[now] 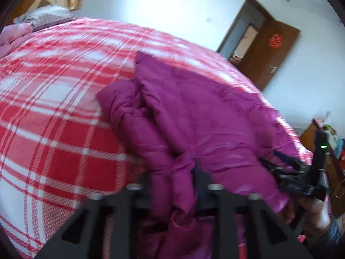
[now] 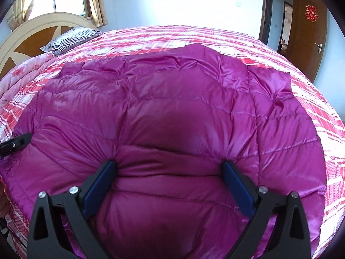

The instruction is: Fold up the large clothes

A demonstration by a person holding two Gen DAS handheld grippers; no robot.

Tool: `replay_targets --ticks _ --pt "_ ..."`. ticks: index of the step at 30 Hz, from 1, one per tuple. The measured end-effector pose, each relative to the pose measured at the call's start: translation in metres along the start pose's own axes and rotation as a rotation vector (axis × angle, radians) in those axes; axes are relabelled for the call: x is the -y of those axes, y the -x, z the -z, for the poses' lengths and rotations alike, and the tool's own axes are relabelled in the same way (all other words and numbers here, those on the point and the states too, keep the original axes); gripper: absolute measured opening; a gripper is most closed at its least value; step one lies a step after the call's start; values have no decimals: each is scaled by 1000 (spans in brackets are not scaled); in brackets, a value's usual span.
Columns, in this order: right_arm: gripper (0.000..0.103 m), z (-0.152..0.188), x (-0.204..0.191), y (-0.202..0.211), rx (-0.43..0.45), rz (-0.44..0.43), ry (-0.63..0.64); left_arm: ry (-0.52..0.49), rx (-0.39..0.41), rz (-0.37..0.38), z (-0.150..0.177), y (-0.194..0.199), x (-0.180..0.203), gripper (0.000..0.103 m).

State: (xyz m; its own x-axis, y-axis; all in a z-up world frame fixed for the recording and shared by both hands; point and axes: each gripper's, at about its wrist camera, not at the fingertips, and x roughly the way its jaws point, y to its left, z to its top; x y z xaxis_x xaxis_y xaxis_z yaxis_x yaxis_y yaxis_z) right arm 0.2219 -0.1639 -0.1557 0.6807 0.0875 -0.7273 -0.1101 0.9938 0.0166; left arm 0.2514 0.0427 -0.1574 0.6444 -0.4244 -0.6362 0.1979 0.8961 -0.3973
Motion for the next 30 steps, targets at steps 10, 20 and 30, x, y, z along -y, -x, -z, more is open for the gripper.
replay_targets --ticks 10,20,30 --pt "93 -4 18 14 -31 -83 -19 -213 144 157 -56 62 130 16" --pt "93 6 155 109 203 -114 -368 -542 92 183 -30 -12 274 16" --pt "76 -18 219 150 317 -338 -438 -829 108 5 46 -116 329 31"
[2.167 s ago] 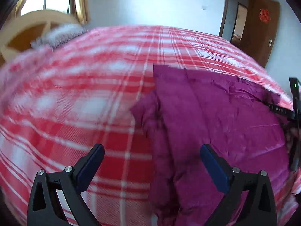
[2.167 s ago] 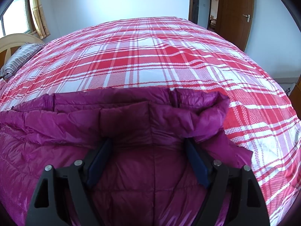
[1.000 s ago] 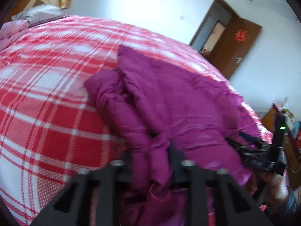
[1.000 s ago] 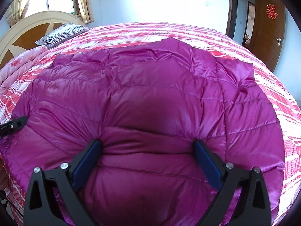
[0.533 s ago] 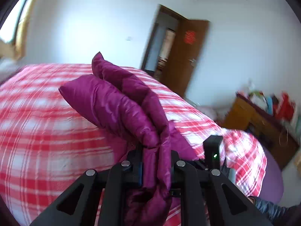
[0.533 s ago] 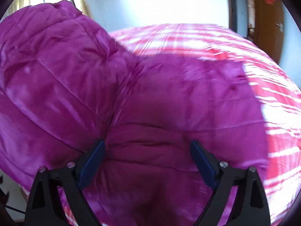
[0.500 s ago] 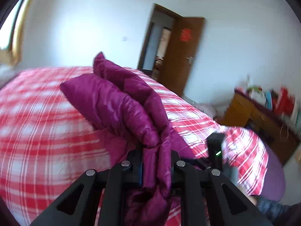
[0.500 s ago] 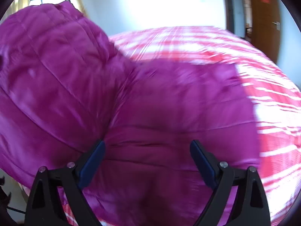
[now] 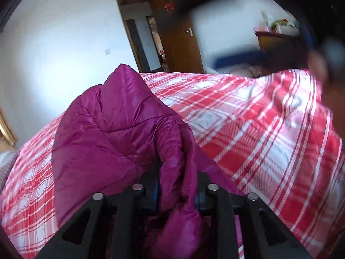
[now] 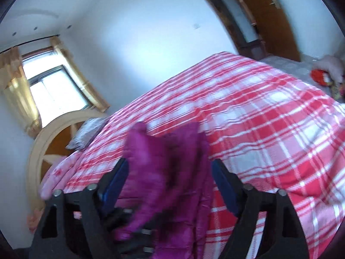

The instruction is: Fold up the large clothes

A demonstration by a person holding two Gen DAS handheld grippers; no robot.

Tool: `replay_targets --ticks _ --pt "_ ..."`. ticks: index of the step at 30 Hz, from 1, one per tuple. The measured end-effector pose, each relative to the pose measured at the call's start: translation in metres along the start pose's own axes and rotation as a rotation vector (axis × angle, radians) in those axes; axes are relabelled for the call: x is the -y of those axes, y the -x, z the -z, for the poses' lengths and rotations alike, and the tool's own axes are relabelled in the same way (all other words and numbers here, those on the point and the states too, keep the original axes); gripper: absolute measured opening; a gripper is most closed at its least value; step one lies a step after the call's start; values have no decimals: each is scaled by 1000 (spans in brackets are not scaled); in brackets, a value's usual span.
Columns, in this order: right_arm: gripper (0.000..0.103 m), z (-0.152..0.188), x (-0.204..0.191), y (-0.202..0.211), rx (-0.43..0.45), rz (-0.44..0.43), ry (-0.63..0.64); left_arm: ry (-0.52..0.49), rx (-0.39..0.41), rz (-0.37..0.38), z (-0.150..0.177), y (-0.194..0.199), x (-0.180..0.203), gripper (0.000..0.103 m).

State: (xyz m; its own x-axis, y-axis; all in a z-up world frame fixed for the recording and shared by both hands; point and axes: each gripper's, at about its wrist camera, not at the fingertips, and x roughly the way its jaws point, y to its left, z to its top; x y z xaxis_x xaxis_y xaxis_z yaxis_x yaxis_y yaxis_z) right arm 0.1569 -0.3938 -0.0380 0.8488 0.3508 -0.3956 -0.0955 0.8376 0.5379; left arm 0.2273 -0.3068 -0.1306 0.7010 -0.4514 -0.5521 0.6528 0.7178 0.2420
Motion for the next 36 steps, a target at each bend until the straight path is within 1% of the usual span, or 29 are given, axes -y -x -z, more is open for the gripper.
replay_targets --ticks 1,3,4,6,9,11,12,13,14,15,16,17,18,19,20,21,22,23,24,25,26,28,30,31,32,33,34,35,36 --pt "74 -1 -2 -2 -17 -39 3 -16 9 -6 2 0 4 36" --pt "73 -9 -14 -18 -97 -144 13 -52 36 -6 5 6 9 44" --pt "70 -12 -19 -27 -142 -199 11 -62 41 -12 6 7 11 44" --pt "70 -19 -30 -47 -215 -291 8 -54 34 -2 4 7 9 44" --pt "70 -21 -46 -76 -338 -427 2 17 30 36 2 7 -3 44" --pt "70 -21 -45 -92 -394 -475 -29 22 16 32 3 8 -3 44" --pt "70 -21 -42 -105 -447 -468 -49 18 16 32 4 12 -4 44" --pt "70 -19 -39 -112 -464 -414 -52 17 16 31 4 17 -6 44" --pt "70 -17 -35 -119 -473 -314 -44 17 28 33 4 27 -7 44" --pt "70 -13 -29 -125 -489 -246 -47 19 51 41 5 38 -8 45" --pt "69 -10 -23 -130 -504 -202 -61 26 76 47 7 54 -14 53" --pt "69 -6 -16 -134 -506 -145 -70 41 99 43 8 66 -21 57" --pt "69 -5 -12 -136 -500 -103 -63 66 129 38 10 78 -31 71" --pt "68 -3 -8 -137 -490 -74 -59 103 163 26 12 89 -42 81" --pt "67 -2 -7 -134 -470 -62 -60 135 183 2 12 96 -53 84" --pt "67 -1 -7 -131 -419 -35 -57 182 200 -44 12 101 -70 84" --pt "67 1 -9 -126 -362 11 -52 234 214 -84 11 102 -86 85" --pt "67 4 -9 -125 -329 49 -45 287 216 -139 9 99 -103 86" --pt "67 10 -15 -124 -291 101 -24 330 191 -200 7 91 -116 87" --pt "67 15 -19 -126 -278 129 1 358 158 -238 6 82 -127 87" --pt "67 22 -30 -129 -261 185 59 392 105 -255 4 65 -139 87" --pt "67 30 -46 -138 -262 284 169 420 26 -263 6 37 -148 87" --pt "67 32 -52 -138 -283 312 238 388 -39 -255 8 16 -144 87" --pt "66 28 -53 -136 -305 338 249 357 -72 -272 9 4 -137 87" --pt "66 24 -52 -130 -312 364 239 339 -81 -275 10 -2 -130 87" --pt "67 14 -56 -118 -304 399 207 326 -77 -277 10 -7 -124 87" --pt "69 4 -50 -105 -282 409 183 321 -60 -283 11 -6 -119 87" --pt "71 -9 -57 -88 -233 397 135 323 -53 -279 12 -4 -118 87" --pt "79 -20 -57 -77 -196 358 85 326 -54 -274 12 -5 -117 87"
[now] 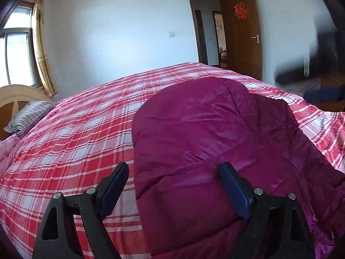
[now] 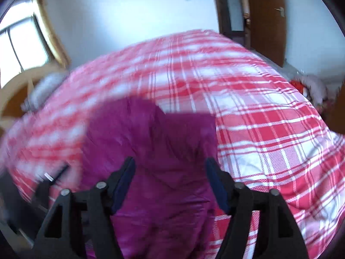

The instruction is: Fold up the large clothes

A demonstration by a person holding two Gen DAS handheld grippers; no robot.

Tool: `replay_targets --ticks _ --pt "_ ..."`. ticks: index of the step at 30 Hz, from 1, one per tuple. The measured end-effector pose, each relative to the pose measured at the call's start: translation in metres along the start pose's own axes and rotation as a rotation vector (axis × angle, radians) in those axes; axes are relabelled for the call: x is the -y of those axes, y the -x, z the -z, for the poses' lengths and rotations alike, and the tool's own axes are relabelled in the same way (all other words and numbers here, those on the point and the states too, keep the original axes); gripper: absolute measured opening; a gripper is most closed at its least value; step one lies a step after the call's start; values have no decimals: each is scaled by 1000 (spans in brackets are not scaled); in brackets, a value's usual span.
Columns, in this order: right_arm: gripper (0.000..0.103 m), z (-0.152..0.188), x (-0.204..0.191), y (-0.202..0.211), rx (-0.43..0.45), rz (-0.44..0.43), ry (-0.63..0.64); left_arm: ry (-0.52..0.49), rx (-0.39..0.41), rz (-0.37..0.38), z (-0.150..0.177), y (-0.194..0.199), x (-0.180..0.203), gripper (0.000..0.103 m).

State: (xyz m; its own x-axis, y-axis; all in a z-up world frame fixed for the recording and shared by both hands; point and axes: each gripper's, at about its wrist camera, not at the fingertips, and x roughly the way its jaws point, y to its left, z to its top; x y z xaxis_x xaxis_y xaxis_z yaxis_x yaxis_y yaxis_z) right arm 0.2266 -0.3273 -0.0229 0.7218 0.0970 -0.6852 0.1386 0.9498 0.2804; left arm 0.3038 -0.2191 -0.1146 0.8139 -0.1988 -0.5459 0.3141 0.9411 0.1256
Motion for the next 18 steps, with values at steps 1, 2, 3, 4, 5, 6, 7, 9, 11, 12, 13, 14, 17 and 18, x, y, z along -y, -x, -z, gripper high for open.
replay_targets --ticks 1,2,3,4,5,6,7,9,11,12,13,14,17,18 --pt "83 -6 -4 9 24 -45 -37 6 -6 4 0 -1 1 87" --pt "83 -9 -8 17 53 -91 -70 12 -12 6 0 -2 0 87" --pt "84 -12 -11 19 76 -125 -96 16 -17 9 1 -3 0 87" --pt "84 -15 -20 8 88 -145 -112 18 -23 12 0 -4 -1 87" --pt "84 -14 -24 1 106 -174 -135 22 -30 15 -1 -5 -3 87" --pt "84 -12 -25 -7 136 -214 -170 27 -36 19 -1 -7 -5 87" --pt "84 -9 -25 -13 154 -230 -202 32 -42 24 -3 -9 -6 87" --pt "84 -2 -16 -28 187 -229 -254 37 -51 28 -5 -10 -9 87" --pt "85 7 -1 -41 203 -133 -273 36 -56 24 -10 -13 -9 87" --pt "85 8 4 -45 192 -92 -260 37 -56 26 -12 -15 -10 87" --pt "84 9 7 -49 184 -56 -237 40 -56 24 -15 -17 -11 87" --pt "84 11 8 -51 189 -13 -203 43 -54 18 -18 -19 -11 87" --pt "84 16 4 -51 224 90 -83 33 -61 -7 -25 -25 -7 87" --pt "84 18 7 -55 226 93 -65 26 -67 -28 -27 -29 -5 87"
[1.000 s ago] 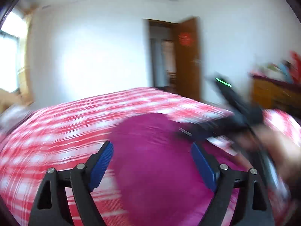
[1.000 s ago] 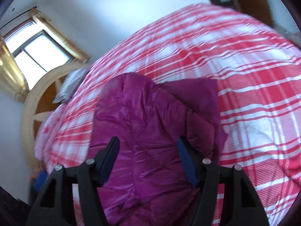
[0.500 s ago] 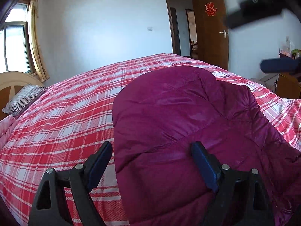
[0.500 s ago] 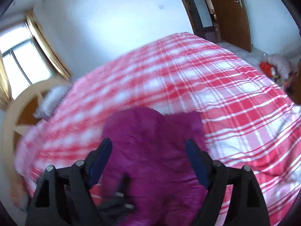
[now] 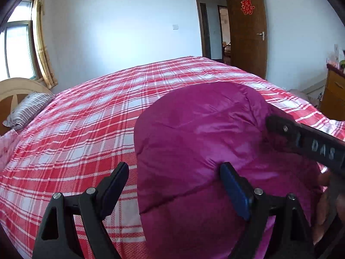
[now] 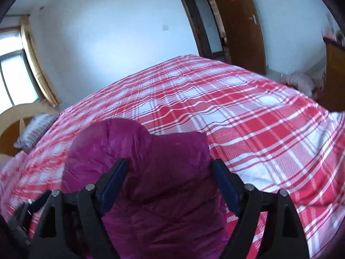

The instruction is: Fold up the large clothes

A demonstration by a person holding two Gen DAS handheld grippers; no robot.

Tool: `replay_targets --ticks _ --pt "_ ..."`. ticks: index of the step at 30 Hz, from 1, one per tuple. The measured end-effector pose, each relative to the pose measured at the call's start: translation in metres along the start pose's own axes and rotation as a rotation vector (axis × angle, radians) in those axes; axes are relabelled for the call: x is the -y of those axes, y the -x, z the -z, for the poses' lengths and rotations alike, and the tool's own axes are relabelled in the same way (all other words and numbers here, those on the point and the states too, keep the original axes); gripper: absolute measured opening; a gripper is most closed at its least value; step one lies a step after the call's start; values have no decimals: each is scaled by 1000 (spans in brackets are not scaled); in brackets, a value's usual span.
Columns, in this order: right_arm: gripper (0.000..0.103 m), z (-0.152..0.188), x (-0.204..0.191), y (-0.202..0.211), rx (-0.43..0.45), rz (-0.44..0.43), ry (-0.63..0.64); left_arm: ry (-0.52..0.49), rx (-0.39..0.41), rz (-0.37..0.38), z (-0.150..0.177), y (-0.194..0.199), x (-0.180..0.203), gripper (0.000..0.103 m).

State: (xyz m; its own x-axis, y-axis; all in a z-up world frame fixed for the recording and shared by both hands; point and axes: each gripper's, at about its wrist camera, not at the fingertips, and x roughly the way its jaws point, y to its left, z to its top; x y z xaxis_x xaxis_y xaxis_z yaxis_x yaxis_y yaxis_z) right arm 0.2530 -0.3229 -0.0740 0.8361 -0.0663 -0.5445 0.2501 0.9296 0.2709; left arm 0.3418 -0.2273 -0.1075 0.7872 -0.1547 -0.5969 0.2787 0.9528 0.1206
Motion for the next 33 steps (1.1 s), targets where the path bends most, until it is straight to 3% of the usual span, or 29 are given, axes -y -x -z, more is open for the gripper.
replay_targets --ticks 2,6,13,33 --pt "84 4 5 -4 -5 23 20 -6 -13 -10 0 -8 4 88" --pt "80 18 23 -25 -80 -1 -15 -52 -19 -58 6 -21 15 98" --pt "79 26 31 -46 -195 -41 -59 17 -93 -7 11 -44 4 102" --pt "81 26 25 -61 -255 15 -24 17 -149 17 12 -59 7 102"
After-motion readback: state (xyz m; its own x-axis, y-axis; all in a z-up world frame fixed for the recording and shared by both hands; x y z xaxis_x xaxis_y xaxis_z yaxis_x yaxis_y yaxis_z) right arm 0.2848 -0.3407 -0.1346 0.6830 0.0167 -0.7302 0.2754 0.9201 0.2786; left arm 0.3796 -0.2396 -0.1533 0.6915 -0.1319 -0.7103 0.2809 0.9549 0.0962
